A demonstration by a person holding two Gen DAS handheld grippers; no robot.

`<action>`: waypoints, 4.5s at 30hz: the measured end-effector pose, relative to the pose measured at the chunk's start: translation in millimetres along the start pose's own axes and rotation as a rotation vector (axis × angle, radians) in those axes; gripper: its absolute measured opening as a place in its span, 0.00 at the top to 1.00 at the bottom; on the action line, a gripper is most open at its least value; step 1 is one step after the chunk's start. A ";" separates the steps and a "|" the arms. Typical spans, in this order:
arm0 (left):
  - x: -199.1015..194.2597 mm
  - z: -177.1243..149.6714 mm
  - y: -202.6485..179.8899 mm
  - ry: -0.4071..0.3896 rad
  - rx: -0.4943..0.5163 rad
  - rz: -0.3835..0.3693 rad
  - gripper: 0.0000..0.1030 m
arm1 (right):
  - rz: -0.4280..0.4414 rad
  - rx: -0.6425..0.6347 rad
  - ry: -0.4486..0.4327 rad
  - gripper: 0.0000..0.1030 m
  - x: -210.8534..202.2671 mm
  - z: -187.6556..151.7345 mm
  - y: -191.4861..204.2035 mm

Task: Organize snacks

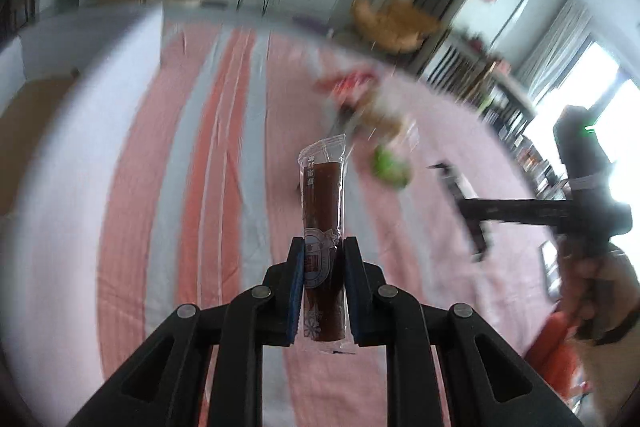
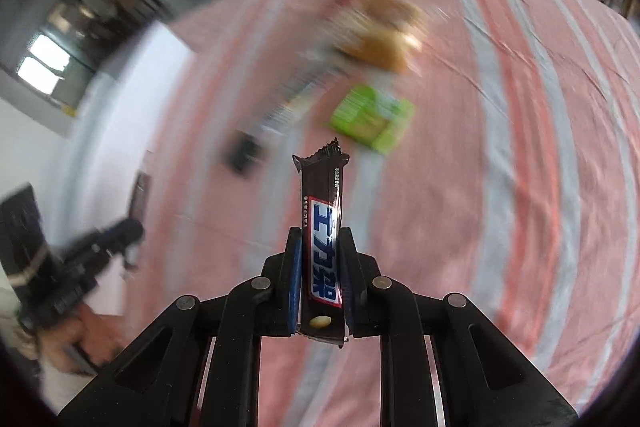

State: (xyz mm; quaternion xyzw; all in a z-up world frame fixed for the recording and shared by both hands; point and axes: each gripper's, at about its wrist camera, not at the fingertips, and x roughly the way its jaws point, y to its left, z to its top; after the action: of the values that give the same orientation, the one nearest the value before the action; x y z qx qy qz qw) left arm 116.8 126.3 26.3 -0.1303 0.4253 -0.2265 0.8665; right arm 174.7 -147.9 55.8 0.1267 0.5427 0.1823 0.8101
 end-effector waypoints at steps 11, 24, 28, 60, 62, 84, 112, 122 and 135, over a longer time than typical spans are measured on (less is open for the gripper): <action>-185.4 -0.3 86.3 -0.274 -0.109 0.328 0.82 | 0.389 -0.297 -0.010 0.82 12.2 18.2 249.4; -172.0 -38.4 114.6 -0.250 -0.174 0.499 0.29 | 0.003 -0.245 -0.170 0.36 39.4 -27.5 129.3; -140.4 -24.1 59.4 -0.284 -0.052 0.382 0.13 | -0.377 -0.137 -0.207 0.36 41.5 -45.9 -2.0; 130.8 -37.4 -9.0 0.071 0.144 0.417 0.00 | -0.541 0.125 -0.310 0.16 4.2 -98.8 -143.9; 129.6 -37.5 -9.0 0.071 0.145 0.417 0.00 | -0.539 0.125 -0.310 0.16 4.1 -98.6 -144.1; 129.5 -37.6 -9.1 0.071 0.145 0.416 0.00 | -0.538 0.125 -0.311 0.15 4.3 -99.7 -143.0; 129.9 -37.6 -9.2 0.071 0.145 0.416 0.00 | -0.537 0.126 -0.311 0.14 5.9 -99.4 -142.0; 129.7 -37.8 -9.3 0.070 0.145 0.417 0.00 | -0.537 0.127 -0.311 0.14 6.4 -99.2 -141.8; 129.7 -37.9 -9.4 0.070 0.145 0.417 0.00 | -0.537 0.127 -0.312 0.14 7.2 -99.2 -141.3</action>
State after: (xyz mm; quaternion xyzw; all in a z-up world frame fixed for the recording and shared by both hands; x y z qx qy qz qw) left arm 153.5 51.7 -80.6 0.0311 0.4555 -0.0770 0.8864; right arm 107.7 -271.4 -44.7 0.0557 0.4363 -0.0938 0.8932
